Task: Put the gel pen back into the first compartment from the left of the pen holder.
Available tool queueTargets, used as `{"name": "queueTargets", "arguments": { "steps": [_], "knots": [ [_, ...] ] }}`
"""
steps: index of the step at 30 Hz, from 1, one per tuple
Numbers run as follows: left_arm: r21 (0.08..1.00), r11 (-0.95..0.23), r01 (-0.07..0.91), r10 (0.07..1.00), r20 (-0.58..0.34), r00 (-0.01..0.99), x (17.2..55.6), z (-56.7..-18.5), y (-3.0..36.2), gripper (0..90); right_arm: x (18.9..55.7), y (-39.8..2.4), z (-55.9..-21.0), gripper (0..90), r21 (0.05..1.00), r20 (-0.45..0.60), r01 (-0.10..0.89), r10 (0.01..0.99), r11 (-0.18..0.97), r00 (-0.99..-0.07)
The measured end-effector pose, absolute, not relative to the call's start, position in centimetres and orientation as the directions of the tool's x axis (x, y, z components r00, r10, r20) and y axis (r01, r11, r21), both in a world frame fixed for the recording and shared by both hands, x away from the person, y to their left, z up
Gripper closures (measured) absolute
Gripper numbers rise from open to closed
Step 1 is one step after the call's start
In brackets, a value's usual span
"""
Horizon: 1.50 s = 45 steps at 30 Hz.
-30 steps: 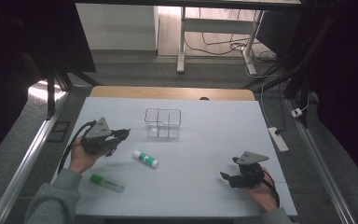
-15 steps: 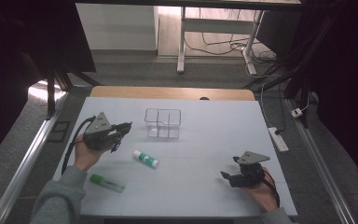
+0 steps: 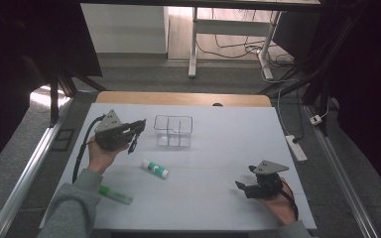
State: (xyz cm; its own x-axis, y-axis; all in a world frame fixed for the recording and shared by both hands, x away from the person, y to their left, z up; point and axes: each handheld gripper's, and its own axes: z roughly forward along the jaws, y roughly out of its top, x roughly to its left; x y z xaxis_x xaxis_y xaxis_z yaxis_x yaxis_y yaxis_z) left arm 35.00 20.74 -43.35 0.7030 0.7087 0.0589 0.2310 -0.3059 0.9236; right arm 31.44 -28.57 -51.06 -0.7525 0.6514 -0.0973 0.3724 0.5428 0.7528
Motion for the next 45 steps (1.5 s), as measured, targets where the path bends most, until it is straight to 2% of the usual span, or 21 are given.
{"name": "queueTargets", "arguments": {
  "steps": [27, 45],
  "knots": [
    [0.956, -0.16, 0.247, 0.74, -0.049, 0.671, 38.6, -42.2, 19.7, 79.9, 31.5, -28.7, -51.0, 21.9, 0.765, -0.102, 0.361, 0.655, 0.533, -0.749],
    [0.969, -0.13, 0.212, 0.733, -0.05, 0.679, 39.8, -40.8, 17.9, 79.9, 31.5, -28.7, -51.0, 21.9, 0.764, -0.103, 0.361, 0.653, 0.535, -0.75]
  ]
}}
